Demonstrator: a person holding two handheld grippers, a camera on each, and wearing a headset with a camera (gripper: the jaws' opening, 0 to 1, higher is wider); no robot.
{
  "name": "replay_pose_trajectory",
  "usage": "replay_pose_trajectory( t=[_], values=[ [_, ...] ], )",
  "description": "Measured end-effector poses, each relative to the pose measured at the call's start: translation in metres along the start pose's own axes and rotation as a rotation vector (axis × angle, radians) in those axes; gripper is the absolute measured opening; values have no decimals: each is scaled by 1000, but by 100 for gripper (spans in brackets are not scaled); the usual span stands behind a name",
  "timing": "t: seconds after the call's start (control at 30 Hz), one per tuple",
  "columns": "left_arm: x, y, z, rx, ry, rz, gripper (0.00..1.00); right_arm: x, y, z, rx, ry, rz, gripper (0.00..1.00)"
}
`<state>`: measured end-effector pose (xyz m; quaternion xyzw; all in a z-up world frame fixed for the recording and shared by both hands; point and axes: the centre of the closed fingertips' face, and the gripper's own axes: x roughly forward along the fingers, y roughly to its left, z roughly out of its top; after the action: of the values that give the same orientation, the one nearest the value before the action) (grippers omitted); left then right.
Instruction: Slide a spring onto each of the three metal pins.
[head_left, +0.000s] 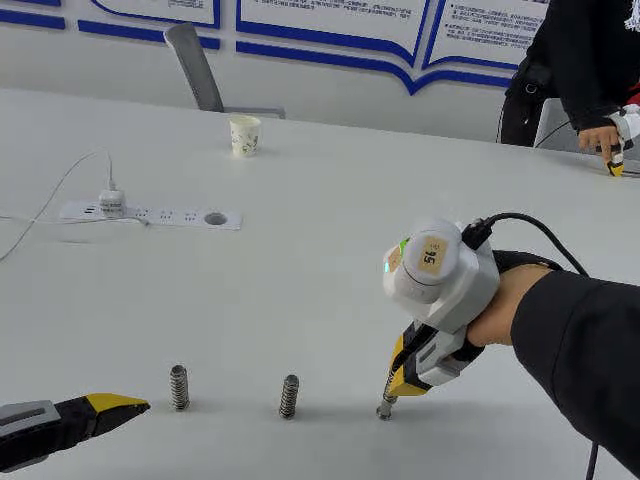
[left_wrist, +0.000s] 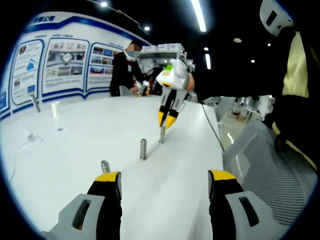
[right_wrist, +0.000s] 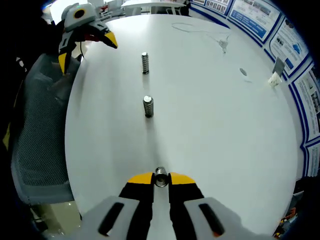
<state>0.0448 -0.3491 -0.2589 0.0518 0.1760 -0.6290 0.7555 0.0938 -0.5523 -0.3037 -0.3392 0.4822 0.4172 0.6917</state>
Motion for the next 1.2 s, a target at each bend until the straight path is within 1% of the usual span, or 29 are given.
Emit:
replay_pose_trajectory(
  t=[0.5,1.1,1.2],
  values=[
    [0,-3,-1,0,4,-3,71,12,3,-3,11,1,-4,12],
    [0,0,-1,-6,0,2,71,25,5,-8,14,15,-7,12],
    [-1,0,-1,-7,-2,5,71,25,5,-7,15,11,-9,12]
  ],
)
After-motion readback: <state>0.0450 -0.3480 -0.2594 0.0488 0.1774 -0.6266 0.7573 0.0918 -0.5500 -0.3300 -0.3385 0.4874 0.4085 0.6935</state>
